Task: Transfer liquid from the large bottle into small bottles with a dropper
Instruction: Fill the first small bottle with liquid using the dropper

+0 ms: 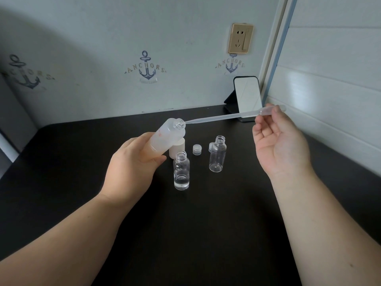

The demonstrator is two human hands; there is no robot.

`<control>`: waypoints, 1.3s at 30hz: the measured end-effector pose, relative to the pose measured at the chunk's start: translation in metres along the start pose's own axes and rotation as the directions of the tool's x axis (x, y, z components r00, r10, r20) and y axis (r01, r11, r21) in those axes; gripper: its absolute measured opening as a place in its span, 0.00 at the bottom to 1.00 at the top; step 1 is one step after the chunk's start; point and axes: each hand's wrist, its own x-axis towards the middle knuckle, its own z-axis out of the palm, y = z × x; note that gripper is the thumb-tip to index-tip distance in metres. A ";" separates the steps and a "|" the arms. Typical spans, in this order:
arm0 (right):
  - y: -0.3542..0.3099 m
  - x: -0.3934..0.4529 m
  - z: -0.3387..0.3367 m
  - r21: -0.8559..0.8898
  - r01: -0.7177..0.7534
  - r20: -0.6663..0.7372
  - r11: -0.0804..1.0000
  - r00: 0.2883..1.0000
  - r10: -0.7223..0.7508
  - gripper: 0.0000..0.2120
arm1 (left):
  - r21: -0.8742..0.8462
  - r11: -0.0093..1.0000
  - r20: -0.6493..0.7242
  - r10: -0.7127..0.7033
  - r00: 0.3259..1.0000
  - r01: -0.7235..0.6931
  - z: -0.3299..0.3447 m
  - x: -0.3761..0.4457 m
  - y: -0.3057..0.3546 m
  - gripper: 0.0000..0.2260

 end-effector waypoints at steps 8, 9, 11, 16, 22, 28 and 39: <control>-0.002 -0.003 0.003 -0.130 0.070 0.087 0.989 0.994 -0.059 0.11 | 0.066 0.997 -0.006 0.051 0.999 -0.050 0.000 -0.001 0.001 0.21; -0.001 -0.004 0.004 -0.144 0.075 0.107 0.987 0.992 -0.060 0.11 | 0.071 0.995 -0.004 0.064 0.998 -0.063 0.001 -0.001 0.001 0.21; 0.002 -0.005 0.004 -0.167 0.087 0.149 0.982 0.987 -0.062 0.11 | 0.083 0.993 -0.003 0.080 0.997 -0.080 0.001 -0.001 0.001 0.22; 0.009 -0.008 0.006 -0.239 0.117 0.248 0.964 0.967 -0.056 0.08 | 0.137 0.985 -0.017 0.108 0.994 -0.105 0.003 0.000 0.000 0.24; 0.018 -0.015 0.012 -0.395 0.182 0.345 0.901 0.938 -0.038 0.07 | 0.158 0.978 -0.029 0.141 0.990 -0.134 0.006 0.000 0.000 0.24; 0.024 -0.017 0.011 -0.493 0.200 0.398 0.847 0.917 0.016 0.05 | 0.155 0.979 -0.038 0.137 0.990 -0.130 0.007 -0.001 -0.001 0.24; 0.010 -0.009 0.008 -0.286 0.032 0.262 0.958 0.964 0.046 0.06 | 0.111 0.991 -0.030 0.076 0.997 -0.072 0.006 0.002 -0.004 0.23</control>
